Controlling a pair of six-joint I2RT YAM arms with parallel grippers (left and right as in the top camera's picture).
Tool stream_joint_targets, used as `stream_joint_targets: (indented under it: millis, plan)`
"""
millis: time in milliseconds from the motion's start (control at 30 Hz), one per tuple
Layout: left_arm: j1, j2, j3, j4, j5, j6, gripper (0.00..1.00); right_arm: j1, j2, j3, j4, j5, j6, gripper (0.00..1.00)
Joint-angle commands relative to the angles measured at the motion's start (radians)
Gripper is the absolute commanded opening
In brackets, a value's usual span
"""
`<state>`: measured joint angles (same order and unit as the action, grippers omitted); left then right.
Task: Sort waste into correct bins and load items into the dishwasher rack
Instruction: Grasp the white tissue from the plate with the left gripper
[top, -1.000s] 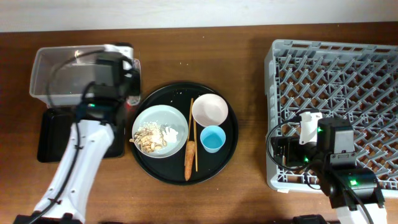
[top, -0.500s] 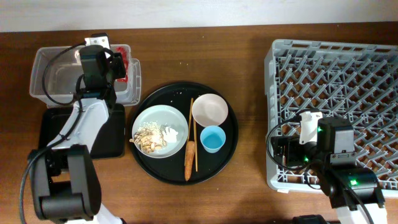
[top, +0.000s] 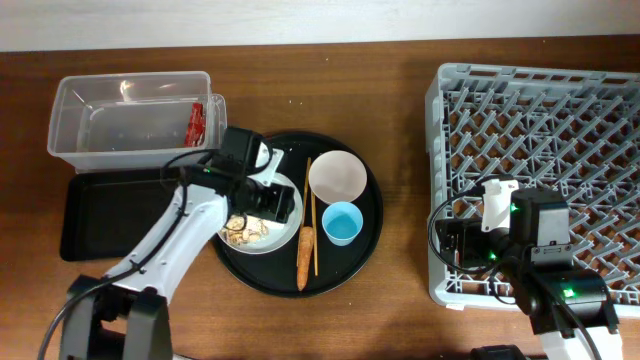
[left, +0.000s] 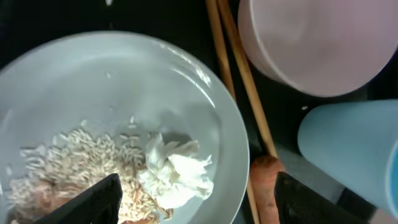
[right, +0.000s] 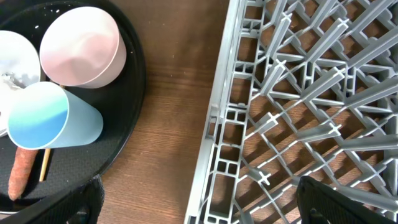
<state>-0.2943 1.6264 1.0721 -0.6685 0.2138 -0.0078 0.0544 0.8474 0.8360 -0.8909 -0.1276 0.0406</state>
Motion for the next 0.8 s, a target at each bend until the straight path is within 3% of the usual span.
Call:
stream_joint_targets:
  millis: [0, 433, 500, 600, 767]
  plan:
    - [-0.007, -0.002, -0.055, 0.031, -0.016, -0.007, 0.77, 0.005, -0.003, 0.017, -0.007, 0.005, -0.006, 0.98]
    - [-0.05, 0.075, -0.111, 0.141, -0.019, -0.007, 0.75, 0.005, -0.003, 0.017, -0.011, 0.005, -0.006, 0.98]
    - [-0.065, 0.076, -0.111, 0.175, -0.02, -0.006, 0.7, 0.005, -0.003, 0.017, -0.011, 0.005, -0.006, 0.98]
    - [-0.065, 0.076, -0.111, 0.186, -0.031, -0.007, 0.53, 0.005, -0.003, 0.017, -0.011, 0.005, -0.006, 0.98]
    - [-0.065, 0.076, -0.125, 0.16, -0.031, -0.007, 0.53, 0.005, -0.003, 0.017, -0.012, 0.005, -0.006, 0.98]
